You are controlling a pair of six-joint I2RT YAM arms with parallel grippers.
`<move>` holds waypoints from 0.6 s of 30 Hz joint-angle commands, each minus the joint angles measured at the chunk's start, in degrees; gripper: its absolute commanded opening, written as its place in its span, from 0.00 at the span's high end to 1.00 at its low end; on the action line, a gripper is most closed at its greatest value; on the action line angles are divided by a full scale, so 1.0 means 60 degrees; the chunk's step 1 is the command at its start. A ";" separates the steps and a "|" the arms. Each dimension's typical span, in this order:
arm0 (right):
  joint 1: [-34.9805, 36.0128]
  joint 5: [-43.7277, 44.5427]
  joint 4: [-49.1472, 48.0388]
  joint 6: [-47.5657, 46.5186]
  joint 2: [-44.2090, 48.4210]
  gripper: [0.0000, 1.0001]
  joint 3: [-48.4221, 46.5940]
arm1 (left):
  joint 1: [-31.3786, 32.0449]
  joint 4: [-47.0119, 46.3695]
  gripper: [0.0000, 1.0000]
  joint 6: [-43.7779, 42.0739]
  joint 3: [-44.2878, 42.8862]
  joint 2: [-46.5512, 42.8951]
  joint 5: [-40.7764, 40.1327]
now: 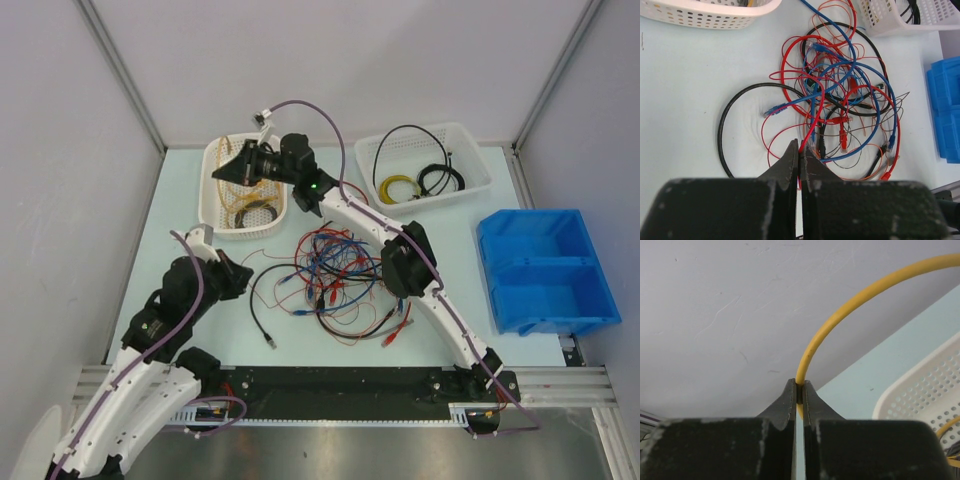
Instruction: Untangle the cables
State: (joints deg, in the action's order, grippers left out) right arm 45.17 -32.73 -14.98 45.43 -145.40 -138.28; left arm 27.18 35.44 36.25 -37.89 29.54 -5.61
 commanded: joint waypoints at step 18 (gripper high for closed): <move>-0.0293 0.3123 0.2439 -0.1769 0.5340 0.00 0.3808 | 0.0070 -0.1189 1.00 0.0199 0.0163 0.0115 0.0597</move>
State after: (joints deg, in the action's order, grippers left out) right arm 41.91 -21.37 -0.91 41.06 -135.57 -122.02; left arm 27.40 32.86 36.58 -36.47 29.30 -3.79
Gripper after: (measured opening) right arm 0.994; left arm 0.009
